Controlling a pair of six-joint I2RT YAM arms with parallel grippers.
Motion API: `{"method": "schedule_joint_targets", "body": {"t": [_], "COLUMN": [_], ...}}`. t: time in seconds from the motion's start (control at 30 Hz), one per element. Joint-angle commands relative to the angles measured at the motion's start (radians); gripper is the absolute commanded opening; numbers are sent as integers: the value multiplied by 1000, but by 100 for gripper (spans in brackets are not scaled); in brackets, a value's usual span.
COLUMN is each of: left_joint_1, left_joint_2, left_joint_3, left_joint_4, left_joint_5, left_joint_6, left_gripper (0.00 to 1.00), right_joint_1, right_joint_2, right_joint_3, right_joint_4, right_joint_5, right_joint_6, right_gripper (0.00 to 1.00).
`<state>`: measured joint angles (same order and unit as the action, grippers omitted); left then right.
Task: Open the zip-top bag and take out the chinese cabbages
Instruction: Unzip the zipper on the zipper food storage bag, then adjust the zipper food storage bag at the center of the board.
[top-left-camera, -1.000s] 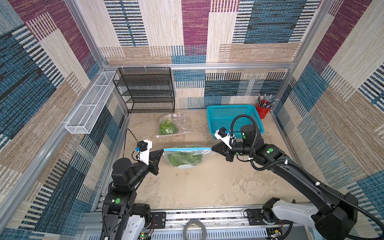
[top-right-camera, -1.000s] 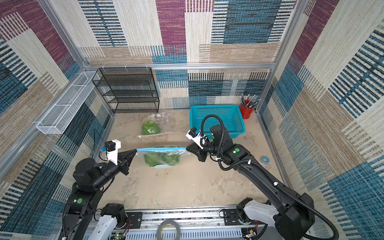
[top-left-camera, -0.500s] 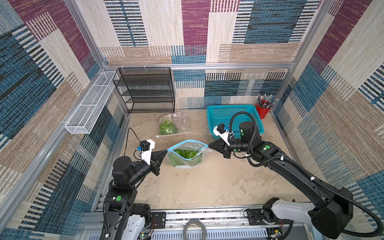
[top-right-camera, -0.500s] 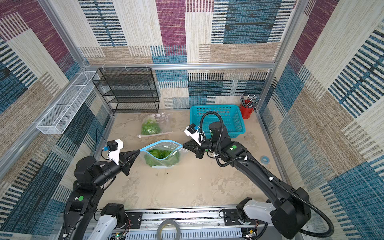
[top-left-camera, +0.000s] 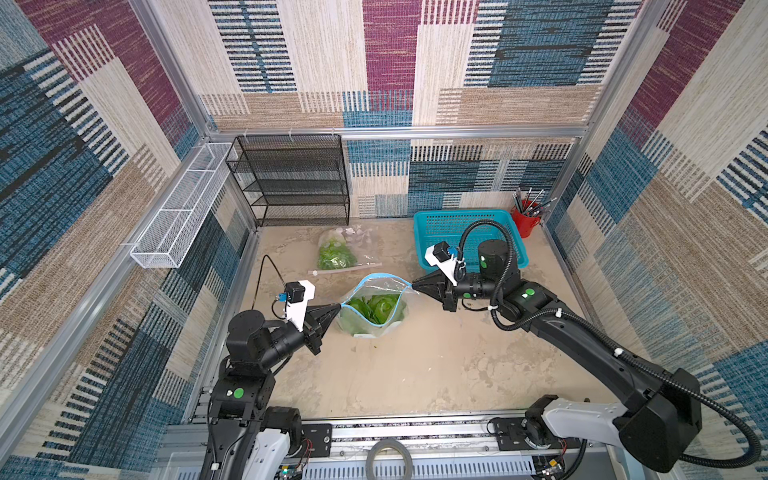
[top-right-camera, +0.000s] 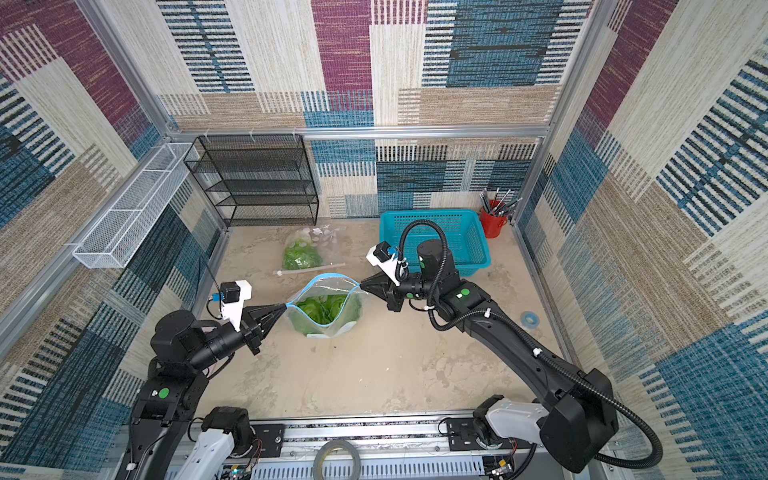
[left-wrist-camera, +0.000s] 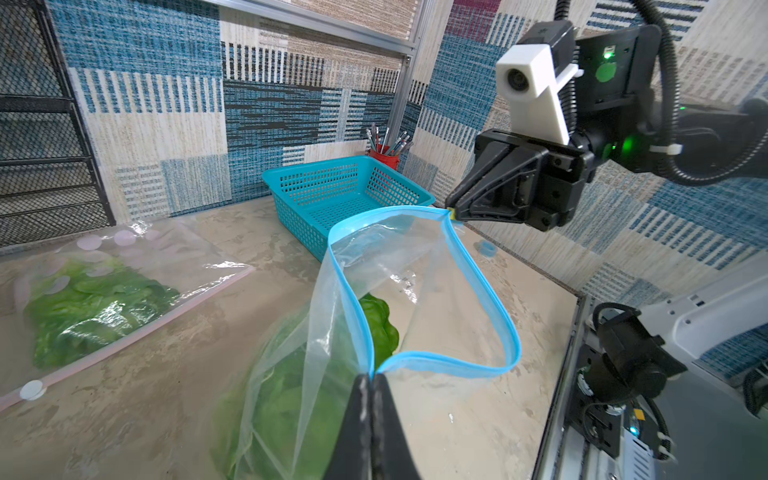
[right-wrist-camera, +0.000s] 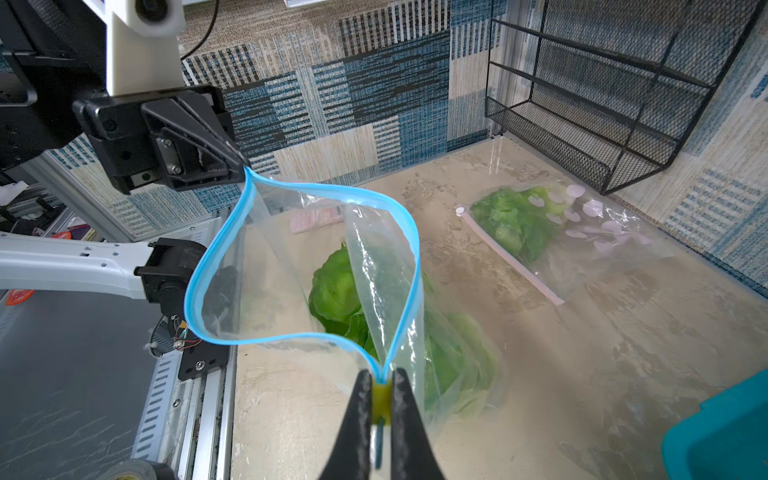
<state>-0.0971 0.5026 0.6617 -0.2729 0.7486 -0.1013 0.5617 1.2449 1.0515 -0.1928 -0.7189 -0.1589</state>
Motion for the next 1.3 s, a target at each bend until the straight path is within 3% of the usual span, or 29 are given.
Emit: {"method": "schedule_joint_targets", "body": {"t": [0.0, 0.17, 0.27, 0.4, 0.47, 0.53, 0.93, 1.27], "left_joint_1": [-4, -7, -7, -7, -7, -6, -24, -197], "left_joint_2": [-4, -16, -26, 18, 67, 123, 509, 673], "left_joint_3": [-2, 15, 89, 220, 278, 335, 658, 798], "left_joint_4": [41, 7, -111, -198, -220, -241, -507, -709], "left_joint_5": [72, 123, 13, -97, -87, -64, 0, -208], "left_joint_6": [-46, -79, -14, 48, 62, 72, 78, 137], "left_gripper": [0, 3, 9, 24, 37, 42, 40, 42], "right_joint_1": [1, 1, 1, 1, 2, 1, 1, 1], "right_joint_2": [9, 11, 11, 12, 12, 12, -6, 18], "right_joint_3": [5, 12, 18, 14, 6, 0, 3, 16], "right_joint_4": [68, 58, 45, 37, 45, 56, 71, 85], "right_joint_5": [13, 29, 27, 15, 12, 8, -7, -30], "right_joint_6": [14, -4, -11, -19, -21, -22, -34, -36], "right_gripper": [0, 0, 0, 0, 0, 0, 0, 0]}}
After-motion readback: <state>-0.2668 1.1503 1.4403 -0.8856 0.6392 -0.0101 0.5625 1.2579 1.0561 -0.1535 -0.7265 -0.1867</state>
